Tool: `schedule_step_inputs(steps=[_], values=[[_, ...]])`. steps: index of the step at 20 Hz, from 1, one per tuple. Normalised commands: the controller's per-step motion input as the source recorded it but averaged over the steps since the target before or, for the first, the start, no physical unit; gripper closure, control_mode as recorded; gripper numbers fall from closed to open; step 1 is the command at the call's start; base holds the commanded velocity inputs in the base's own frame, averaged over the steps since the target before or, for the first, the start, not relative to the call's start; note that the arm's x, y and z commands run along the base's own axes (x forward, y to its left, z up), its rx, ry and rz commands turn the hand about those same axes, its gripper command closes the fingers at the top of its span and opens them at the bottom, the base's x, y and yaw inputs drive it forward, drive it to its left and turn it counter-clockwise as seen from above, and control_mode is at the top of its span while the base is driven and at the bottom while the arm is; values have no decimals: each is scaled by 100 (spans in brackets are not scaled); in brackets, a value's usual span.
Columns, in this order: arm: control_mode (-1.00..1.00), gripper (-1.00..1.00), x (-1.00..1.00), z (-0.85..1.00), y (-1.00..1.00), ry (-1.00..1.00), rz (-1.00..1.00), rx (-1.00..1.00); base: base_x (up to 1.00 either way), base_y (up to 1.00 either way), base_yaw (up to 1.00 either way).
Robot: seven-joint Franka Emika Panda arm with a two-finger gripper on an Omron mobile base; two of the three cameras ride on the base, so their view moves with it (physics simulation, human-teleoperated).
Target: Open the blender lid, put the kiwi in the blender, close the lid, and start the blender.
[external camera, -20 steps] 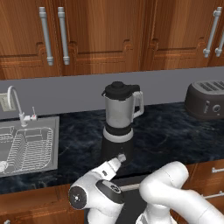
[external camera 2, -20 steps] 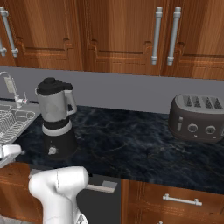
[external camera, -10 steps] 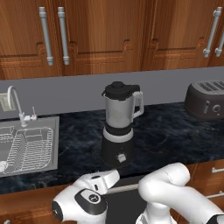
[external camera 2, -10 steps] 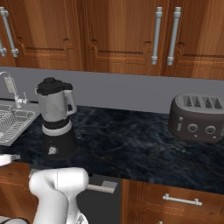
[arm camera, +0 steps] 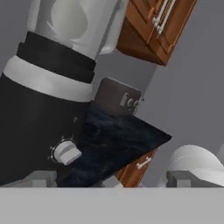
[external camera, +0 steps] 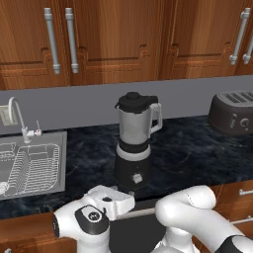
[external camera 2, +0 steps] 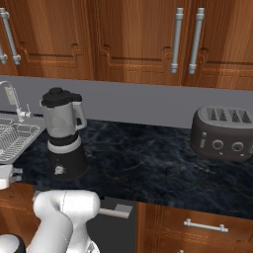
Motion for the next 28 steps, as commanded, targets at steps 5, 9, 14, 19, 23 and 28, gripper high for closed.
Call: schedule_step_inputs(steps=[5,9,14,19,23,28], values=[[-100,-100,-1,0,-36,-34,-2,2,0,0,0],[-100,-100,0,4,-46,-25,0,2,0,0,0],[-100,-100,0,5,-45,-12,-1,4,0,0,0],[-100,-100,2,2,-32,0,-7,6,0,0,0],[-100,-100,3,1,-44,0,-1,5,0,0,0],[-100,-100,1,0,-39,-5,0,2,0,0,0]])
